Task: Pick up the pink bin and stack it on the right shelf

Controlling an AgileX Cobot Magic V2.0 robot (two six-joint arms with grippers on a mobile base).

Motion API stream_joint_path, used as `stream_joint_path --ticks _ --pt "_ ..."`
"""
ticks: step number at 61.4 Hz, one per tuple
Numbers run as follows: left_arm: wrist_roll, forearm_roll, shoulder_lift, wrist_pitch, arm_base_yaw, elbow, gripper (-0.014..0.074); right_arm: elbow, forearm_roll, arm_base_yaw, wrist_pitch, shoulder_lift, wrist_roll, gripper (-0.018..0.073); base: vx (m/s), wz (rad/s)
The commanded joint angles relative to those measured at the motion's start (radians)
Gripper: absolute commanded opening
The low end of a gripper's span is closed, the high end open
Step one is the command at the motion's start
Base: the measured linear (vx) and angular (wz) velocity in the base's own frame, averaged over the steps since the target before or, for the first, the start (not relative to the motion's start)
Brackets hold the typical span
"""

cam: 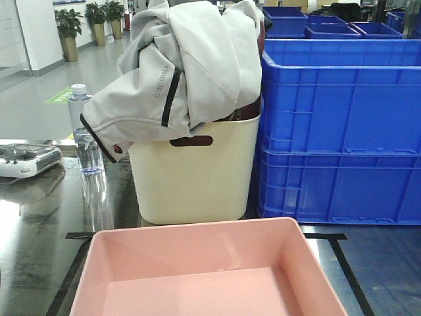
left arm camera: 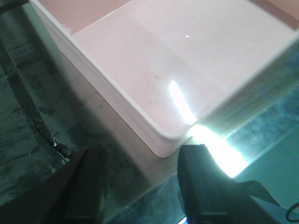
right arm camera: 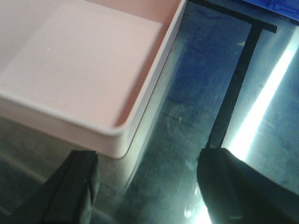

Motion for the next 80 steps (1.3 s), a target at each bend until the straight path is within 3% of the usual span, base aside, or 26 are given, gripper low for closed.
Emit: stream_joint_path --ticks 1,9,10,11,15,21,44,51,59,71,80 --pt "0.041 -0.010 -0.097 -0.122 -0.004 0.035 0.0365 0.027 0.024 0.002 -0.043 -0.063 -0.057 0.0397 0.00 0.00" --pt "0.059 -0.010 -0.200 -0.173 -0.004 0.094 0.0215 0.082 0.086 0.002 -0.042 -0.126 -0.126 0.0203 0.00 0.00" --pt "0.061 -0.010 -0.208 -0.176 -0.004 0.100 0.0197 0.087 0.092 0.002 -0.041 -0.129 -0.131 0.0169 0.00 0.00" --pt "0.064 -0.003 -0.234 -0.166 -0.004 0.111 0.0118 0.101 0.100 0.002 -0.037 -0.135 -0.135 0.0063 0.00 0.00" --pt "0.063 -0.003 -0.243 -0.135 -0.004 0.109 0.0057 0.109 0.099 0.001 -0.033 -0.135 -0.135 -0.0017 0.00 0.00" --pt "0.063 -0.003 -0.247 -0.114 -0.004 0.109 -0.0008 0.109 0.099 0.001 -0.031 -0.134 -0.135 -0.0015 0.00 0.00" --pt "0.062 -0.003 -0.279 -0.114 0.012 0.109 -0.0007 0.109 0.098 0.001 -0.010 -0.134 -0.135 -0.0013 0.00 0.00" --pt "0.087 0.058 -0.366 -0.162 0.123 0.158 -0.0006 0.109 0.094 0.001 -0.009 -0.134 -0.135 -0.0012 0.00 0.00" --pt "0.081 0.075 -0.467 -0.343 0.296 0.301 -0.0006 0.109 0.094 0.001 -0.009 -0.134 -0.135 -0.0012 0.00 0.00" --pt "0.079 -0.021 -0.547 -0.631 0.492 0.513 -0.0006 0.109 0.094 0.001 -0.009 -0.134 -0.135 -0.0012 0.00 0.00" --pt "0.081 -0.106 -0.595 -0.788 0.557 0.660 -0.0006 0.109 0.094 0.001 -0.009 -0.134 -0.135 -0.0011 0.00 0.00"
